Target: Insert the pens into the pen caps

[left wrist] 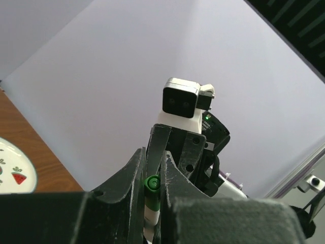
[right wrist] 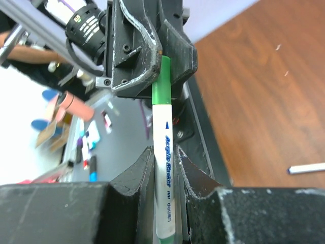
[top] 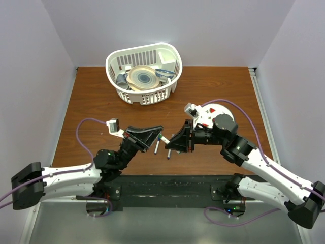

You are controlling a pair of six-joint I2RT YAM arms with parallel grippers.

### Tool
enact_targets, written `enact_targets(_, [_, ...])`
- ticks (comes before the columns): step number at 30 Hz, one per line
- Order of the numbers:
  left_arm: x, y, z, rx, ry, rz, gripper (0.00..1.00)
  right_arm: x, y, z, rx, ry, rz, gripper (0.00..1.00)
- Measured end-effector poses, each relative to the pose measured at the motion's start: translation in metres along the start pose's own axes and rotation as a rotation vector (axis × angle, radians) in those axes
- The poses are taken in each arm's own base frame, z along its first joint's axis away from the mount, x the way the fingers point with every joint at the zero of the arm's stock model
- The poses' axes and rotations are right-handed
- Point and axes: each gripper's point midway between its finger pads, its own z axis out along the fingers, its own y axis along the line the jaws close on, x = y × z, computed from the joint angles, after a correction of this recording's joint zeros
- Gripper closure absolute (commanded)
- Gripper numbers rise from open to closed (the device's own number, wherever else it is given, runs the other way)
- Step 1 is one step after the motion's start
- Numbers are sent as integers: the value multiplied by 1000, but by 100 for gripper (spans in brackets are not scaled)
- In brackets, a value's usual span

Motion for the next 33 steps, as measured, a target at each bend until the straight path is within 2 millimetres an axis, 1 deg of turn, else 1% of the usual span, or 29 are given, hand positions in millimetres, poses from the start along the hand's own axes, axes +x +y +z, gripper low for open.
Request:
enact_targets(4, [0,4,0,-42,31,37,100,0,-4,-2,5,-42,-13,100])
enact_targets(5, [0,6,-1,-55,38,49,100,0,-4,-2,3,-48,-14,90])
enact_targets(7, [0,9,1,-82,55,78,100,1,-7,-3,8,-59,-14,79])
enact_targets(8, [0,11,3,-102,71,99,100,2,-8,-4,14,-66,-12,72])
enact_targets(10, [1,10,8,-124,98,134,100,2,-10,-8,26,-87,-6,67])
enact_targets(11, [4,9,9,-133,129,164,100,1,-13,-11,47,-112,-4,65])
enact_targets(12, [9,12,11,-149,166,192,100,0,-15,-15,60,-134,-4,60])
enact_targets(14, [18,18,10,-174,237,238,100,0,-19,-24,91,-174,0,52])
enact_targets(16, [27,27,6,-200,321,271,100,-5,-23,-35,129,-228,-4,32])
enact_targets(17, [29,34,5,-216,353,285,100,-5,-25,-40,146,-244,0,30])
enact_targets(18, [29,43,4,-240,376,297,100,-4,-25,-46,158,-258,-2,29])
enact_targets(19, [27,54,3,-269,394,312,100,-2,-21,-52,160,-268,-6,24])
enact_targets(20, [24,67,2,-305,413,330,100,1,-19,-56,163,-271,-5,21])
enact_targets(21, [20,81,1,-349,430,345,100,2,-17,-60,163,-275,-7,19])
enact_targets(22, [15,96,0,-400,445,360,100,3,-14,-65,169,-283,-8,15])
enact_targets(25, [-1,139,-7,-545,489,409,100,8,-11,-76,188,-287,-8,9])
enact_targets(28, [-18,189,-27,-720,552,458,100,19,-20,-80,236,-259,15,8])
enact_targets(31, [-28,234,-57,-880,636,477,100,28,-28,-82,280,-227,39,7])
enact_targets(33, [-28,261,-81,-981,700,471,100,32,-29,-84,295,-213,48,7])
